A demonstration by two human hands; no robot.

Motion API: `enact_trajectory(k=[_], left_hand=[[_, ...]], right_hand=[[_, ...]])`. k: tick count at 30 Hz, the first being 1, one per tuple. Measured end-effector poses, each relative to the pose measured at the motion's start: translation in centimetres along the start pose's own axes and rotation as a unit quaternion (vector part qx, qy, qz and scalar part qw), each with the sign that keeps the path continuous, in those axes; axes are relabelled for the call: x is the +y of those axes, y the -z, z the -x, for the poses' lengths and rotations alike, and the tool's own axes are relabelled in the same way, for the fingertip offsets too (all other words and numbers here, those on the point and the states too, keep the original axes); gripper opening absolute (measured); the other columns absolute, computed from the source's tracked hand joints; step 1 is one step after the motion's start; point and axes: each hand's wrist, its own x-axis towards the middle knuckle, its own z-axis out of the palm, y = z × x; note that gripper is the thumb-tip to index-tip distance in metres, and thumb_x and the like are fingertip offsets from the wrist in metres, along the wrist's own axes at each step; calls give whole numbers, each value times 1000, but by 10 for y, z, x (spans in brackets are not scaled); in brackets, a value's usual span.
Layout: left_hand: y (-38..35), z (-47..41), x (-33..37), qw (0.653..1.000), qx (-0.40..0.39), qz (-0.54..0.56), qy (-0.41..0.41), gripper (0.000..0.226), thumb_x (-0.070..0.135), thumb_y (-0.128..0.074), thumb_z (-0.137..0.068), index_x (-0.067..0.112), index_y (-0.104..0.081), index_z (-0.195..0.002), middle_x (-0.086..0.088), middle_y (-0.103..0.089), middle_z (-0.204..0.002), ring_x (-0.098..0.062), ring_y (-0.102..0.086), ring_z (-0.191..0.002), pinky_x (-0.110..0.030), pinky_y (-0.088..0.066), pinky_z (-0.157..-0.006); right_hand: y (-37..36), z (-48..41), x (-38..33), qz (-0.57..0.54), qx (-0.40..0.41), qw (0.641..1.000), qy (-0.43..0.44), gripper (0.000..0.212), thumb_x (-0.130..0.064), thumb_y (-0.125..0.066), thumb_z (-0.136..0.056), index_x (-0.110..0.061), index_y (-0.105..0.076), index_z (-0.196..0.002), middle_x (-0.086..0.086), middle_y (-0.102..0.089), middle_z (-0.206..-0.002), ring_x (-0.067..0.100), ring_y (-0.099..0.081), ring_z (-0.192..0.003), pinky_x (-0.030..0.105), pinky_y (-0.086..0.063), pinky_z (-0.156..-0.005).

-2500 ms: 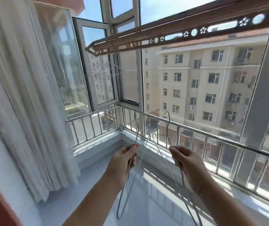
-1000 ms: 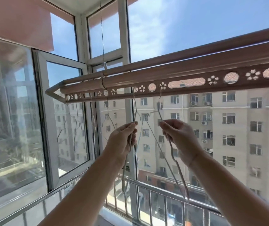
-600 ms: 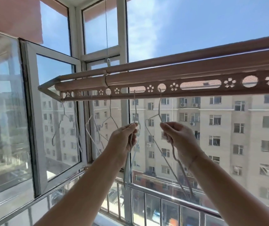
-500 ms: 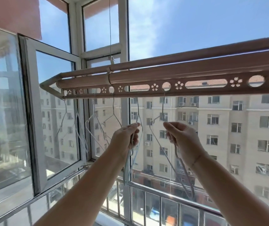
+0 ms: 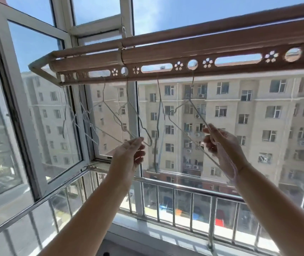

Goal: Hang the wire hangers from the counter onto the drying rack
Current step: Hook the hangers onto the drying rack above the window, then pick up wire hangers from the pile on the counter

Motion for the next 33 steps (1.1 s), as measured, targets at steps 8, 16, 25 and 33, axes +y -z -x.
enact_trajectory(k=[8,16,25,33], left_hand=[[-2,44,-92,975,-141,-110,133,16,18,-56,-90,12,-64,-102,-3,-61,-84,-16,-54,-77,-28,-41,-70],[-74,84,-160,907,-358,-149,162,47,36,-68,-74,27,-58,-119,4,-67,-117,-11,-61,-109,-29,-44,-89],[-205,151,-221,824,-521,-153,162,65,34,-66,-82,28,-38,-140,5,-51,-136,-7,-50,-122,-20,-40,-94],[-354,274,-275,772,-602,-121,164,62,29,-73,-77,28,-45,-133,3,-54,-132,-12,-50,-124,-16,-45,-90]], right_hand=[[64,62,33,133,86,987,-20,29,-21,-62,-84,-5,-60,-108,7,-63,-91,17,-56,-79,21,-45,-65],[159,127,36,221,134,965,-54,53,-24,-68,-80,-14,-48,-129,9,-54,-126,22,-51,-118,22,-43,-88],[292,220,-5,277,241,926,-82,79,-31,-71,-77,-16,-30,-143,7,-36,-147,19,-33,-135,31,-31,-105],[444,334,-69,322,366,869,-90,73,-26,-75,-74,-18,-38,-137,-1,-45,-131,16,-42,-123,36,-39,-104]])
